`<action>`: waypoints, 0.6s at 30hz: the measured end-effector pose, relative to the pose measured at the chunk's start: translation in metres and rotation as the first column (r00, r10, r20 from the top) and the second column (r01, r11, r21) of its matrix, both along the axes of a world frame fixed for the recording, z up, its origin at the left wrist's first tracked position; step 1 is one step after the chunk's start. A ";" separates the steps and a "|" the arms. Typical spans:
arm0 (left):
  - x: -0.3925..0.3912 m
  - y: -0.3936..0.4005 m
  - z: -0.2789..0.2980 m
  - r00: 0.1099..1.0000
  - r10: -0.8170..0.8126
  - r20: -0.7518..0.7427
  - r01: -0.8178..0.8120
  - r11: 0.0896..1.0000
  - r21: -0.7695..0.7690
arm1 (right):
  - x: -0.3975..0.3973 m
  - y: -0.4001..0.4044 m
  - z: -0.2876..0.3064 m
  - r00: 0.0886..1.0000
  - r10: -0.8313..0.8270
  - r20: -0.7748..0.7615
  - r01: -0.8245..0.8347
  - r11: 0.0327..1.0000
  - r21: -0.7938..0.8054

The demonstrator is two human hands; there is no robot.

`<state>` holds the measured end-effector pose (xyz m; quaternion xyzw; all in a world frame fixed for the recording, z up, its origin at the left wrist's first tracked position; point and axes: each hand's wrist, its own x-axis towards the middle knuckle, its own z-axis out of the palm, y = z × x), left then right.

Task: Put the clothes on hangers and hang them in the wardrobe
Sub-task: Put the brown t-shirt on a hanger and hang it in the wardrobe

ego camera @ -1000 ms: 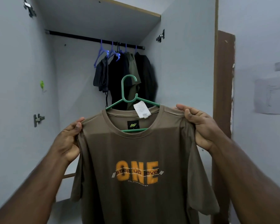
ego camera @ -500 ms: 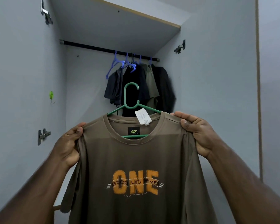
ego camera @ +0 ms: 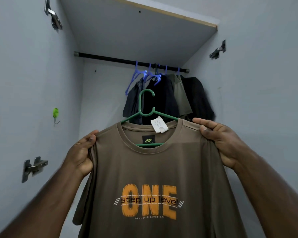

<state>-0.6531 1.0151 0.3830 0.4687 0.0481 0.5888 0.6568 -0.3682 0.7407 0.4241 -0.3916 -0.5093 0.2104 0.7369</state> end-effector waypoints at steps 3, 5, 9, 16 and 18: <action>0.016 0.025 0.011 1.000 0.020 0.018 -0.020 1.000 -0.013 | 0.016 0.026 0.015 0.999 0.011 0.031 -0.010 1.000 -0.014; 0.023 0.040 0.016 0.999 0.038 0.029 -0.038 0.999 -0.010 | 0.025 0.042 0.024 0.998 0.029 0.052 -0.028 0.999 -0.024; 0.033 0.066 0.025 0.998 0.064 0.022 -0.064 0.998 0.000 | 0.035 0.068 0.036 0.993 0.057 0.106 -0.054 0.998 -0.039; 0.038 0.114 0.040 0.997 0.074 0.024 -0.075 0.997 0.006 | 0.039 0.125 0.052 0.993 0.016 0.113 -0.021 0.999 0.047; 0.038 0.130 0.047 0.997 0.075 0.032 -0.075 0.997 -0.005 | 0.037 0.143 0.057 0.993 0.011 0.113 -0.019 0.997 0.072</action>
